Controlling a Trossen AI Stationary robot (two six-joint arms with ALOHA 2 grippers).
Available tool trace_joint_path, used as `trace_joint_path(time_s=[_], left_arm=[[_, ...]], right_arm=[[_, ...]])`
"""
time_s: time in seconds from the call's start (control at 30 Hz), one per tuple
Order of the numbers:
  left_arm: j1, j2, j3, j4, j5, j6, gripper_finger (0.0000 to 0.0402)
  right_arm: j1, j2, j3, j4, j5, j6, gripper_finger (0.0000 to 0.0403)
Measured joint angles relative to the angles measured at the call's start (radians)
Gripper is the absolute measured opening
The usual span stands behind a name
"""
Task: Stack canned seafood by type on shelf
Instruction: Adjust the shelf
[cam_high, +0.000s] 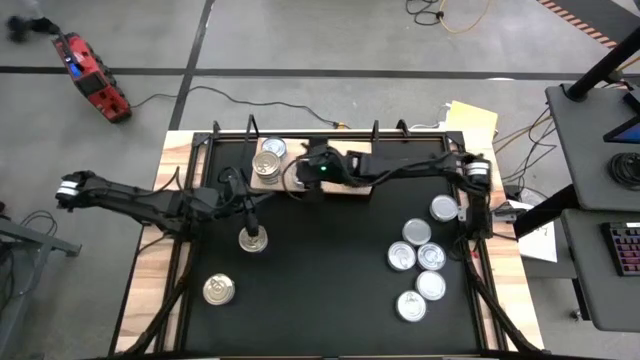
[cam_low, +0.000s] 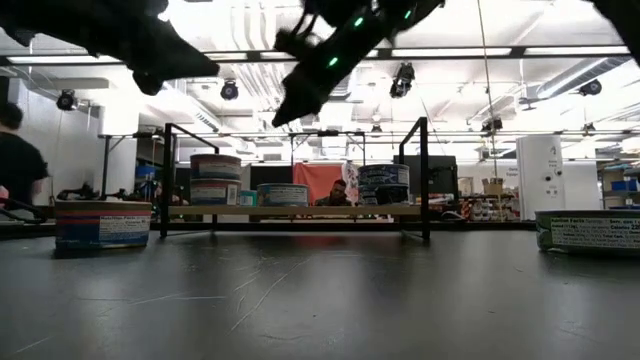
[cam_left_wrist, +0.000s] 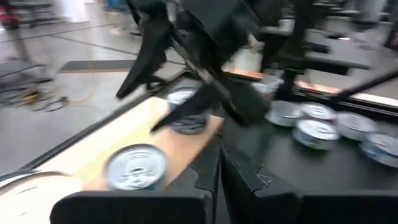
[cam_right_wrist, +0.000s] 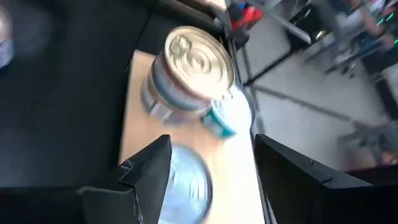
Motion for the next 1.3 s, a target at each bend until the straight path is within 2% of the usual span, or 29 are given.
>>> trace_joint_path(time_s=[0.13, 0.23, 0.33, 0.47, 0.6, 0.7, 0.93, 1.13, 1.3], left_arm=[[-0.055, -0.021, 0.0, -0.011, 0.006, -0.001, 0.0], [-0.097, -0.025, 0.0, -0.018, 0.006, -0.008, 0.0], [-0.132, -0.022, 0.0, -0.021, 0.006, -0.011, 0.0], [-0.151, -0.008, 0.0, -0.015, 0.006, -0.012, 0.0], [-0.152, 0.006, 0.0, -0.014, 0.001, -0.035, 0.0], [-0.152, -0.009, 0.004, -0.024, -0.028, -0.044, 0.0], [-0.151, -0.008, 0.163, -0.216, -0.316, -0.059, 0.0], [-0.15, 0.057, 0.282, -0.377, -0.349, -0.058, 0.0], [-0.15, 0.111, 0.307, -0.416, -0.414, -0.066, 0.0]], right_arm=[[0.015, -0.134, -0.073, -0.147, -0.024, 0.106, 0.0221], [0.045, -0.244, -0.186, -0.157, -0.049, 0.201, 0.022], [0.095, -0.351, -0.315, -0.095, -0.094, 0.287, 0.0219], [0.177, -0.461, -0.469, 0.012, -0.088, 0.363, 0.0219], [0.257, -0.542, -0.571, 0.082, 0.025, 0.438, 0.0213], [0.297, -0.576, -0.614, 0.075, 0.141, 0.523, 0.0207], [0.3, -0.597, -0.644, -0.067, 0.207, 0.742, 0.0178], [0.22, -0.596, -0.633, -0.326, 0.245, 0.964, 0.012], [0.148, -0.596, -0.633, -0.425, 0.243, 0.984, 0.0051]])
